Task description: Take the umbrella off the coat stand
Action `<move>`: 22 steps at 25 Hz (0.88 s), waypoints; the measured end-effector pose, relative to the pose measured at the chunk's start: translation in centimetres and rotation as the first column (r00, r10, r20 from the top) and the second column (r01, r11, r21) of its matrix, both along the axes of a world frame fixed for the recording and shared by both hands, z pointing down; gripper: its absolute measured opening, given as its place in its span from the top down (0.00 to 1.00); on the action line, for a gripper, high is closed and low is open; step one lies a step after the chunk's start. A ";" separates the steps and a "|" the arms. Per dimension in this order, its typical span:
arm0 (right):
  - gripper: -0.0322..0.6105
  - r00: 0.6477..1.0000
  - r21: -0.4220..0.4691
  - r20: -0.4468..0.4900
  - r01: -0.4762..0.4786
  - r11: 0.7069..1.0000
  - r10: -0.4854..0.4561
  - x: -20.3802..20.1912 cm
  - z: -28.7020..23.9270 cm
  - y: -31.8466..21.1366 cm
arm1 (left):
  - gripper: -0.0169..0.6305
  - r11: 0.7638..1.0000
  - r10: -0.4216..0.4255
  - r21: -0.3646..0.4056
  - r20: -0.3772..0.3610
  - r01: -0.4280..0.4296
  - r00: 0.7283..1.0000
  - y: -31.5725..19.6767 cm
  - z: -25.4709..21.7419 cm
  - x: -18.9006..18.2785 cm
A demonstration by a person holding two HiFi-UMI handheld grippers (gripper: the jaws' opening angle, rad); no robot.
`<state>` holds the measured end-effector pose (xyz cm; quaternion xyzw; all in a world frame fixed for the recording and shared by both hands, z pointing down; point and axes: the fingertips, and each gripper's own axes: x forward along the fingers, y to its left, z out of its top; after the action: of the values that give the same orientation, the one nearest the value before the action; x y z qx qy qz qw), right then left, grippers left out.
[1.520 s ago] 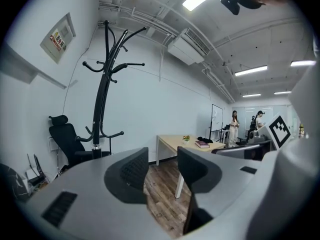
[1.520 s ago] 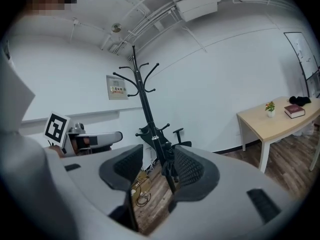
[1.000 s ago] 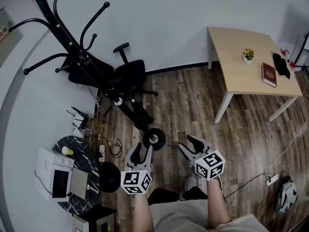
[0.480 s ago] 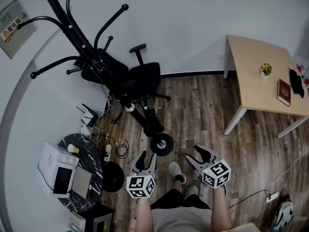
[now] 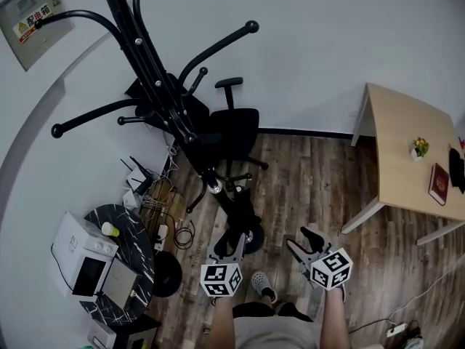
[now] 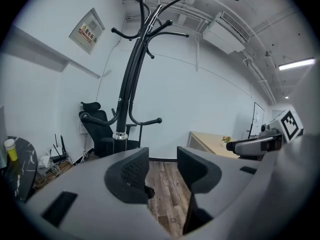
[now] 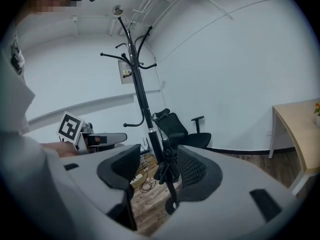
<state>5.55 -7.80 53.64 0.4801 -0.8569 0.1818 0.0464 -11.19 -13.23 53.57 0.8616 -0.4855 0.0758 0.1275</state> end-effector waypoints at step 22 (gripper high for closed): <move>0.58 0.996 -0.070 -0.042 0.070 0.995 -0.073 -7.0 3.6 -15.0 | 0.69 1.000 0.027 0.001 -0.002 -0.027 1.000 -12.0 1.1 -1.5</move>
<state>-1.45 -22.78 57.25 0.4511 -0.8657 0.1982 0.0883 -12.67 -25.23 54.71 0.8683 -0.4736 0.0763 0.1263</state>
